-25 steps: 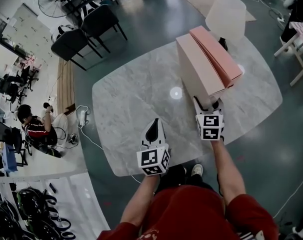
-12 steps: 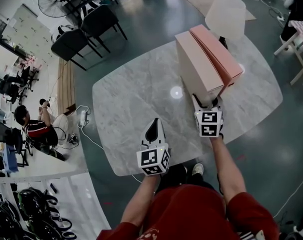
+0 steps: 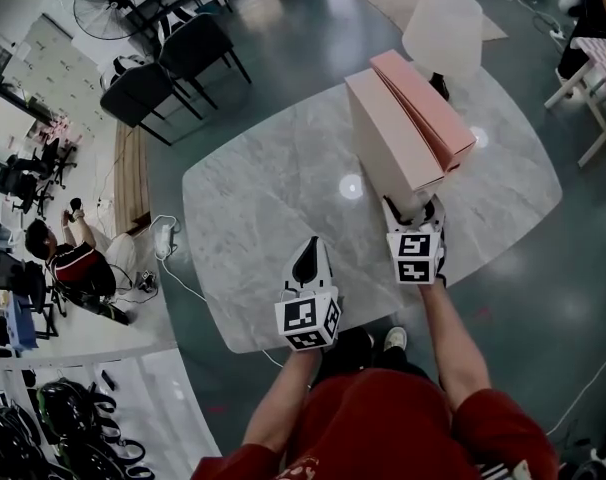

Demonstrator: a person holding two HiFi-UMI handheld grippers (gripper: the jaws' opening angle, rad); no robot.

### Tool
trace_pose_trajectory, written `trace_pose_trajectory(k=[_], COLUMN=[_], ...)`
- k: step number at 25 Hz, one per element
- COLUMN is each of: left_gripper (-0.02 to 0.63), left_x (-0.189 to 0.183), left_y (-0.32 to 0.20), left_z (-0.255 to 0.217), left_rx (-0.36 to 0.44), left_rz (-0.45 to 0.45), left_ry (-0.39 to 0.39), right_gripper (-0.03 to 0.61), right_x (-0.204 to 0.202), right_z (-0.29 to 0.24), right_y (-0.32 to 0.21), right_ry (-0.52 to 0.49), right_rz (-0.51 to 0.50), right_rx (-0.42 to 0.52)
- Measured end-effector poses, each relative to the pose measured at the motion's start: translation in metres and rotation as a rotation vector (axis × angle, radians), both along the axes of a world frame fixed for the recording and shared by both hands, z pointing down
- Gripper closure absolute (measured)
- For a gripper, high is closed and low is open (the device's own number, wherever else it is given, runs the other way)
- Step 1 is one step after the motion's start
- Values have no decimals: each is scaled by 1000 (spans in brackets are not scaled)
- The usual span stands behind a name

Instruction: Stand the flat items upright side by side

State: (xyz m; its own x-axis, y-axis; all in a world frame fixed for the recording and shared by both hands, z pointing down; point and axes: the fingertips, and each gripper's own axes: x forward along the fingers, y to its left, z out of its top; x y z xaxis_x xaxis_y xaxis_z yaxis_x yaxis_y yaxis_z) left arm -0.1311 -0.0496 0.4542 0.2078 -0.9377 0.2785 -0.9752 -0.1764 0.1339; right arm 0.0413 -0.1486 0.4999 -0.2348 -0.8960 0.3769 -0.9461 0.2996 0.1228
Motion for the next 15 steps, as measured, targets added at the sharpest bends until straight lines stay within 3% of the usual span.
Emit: trace_pose_trajectory(k=[15], left_gripper=[611], left_x=[-13], left_y=[11], left_z=[0], left_rx=[-3], left_rz=[-33], left_ry=[-3], right_gripper=[268], right_x=[-11], right_z=[-1], right_y=[-18], right_ry=[-17], right_rz=[-6], right_rx=[2])
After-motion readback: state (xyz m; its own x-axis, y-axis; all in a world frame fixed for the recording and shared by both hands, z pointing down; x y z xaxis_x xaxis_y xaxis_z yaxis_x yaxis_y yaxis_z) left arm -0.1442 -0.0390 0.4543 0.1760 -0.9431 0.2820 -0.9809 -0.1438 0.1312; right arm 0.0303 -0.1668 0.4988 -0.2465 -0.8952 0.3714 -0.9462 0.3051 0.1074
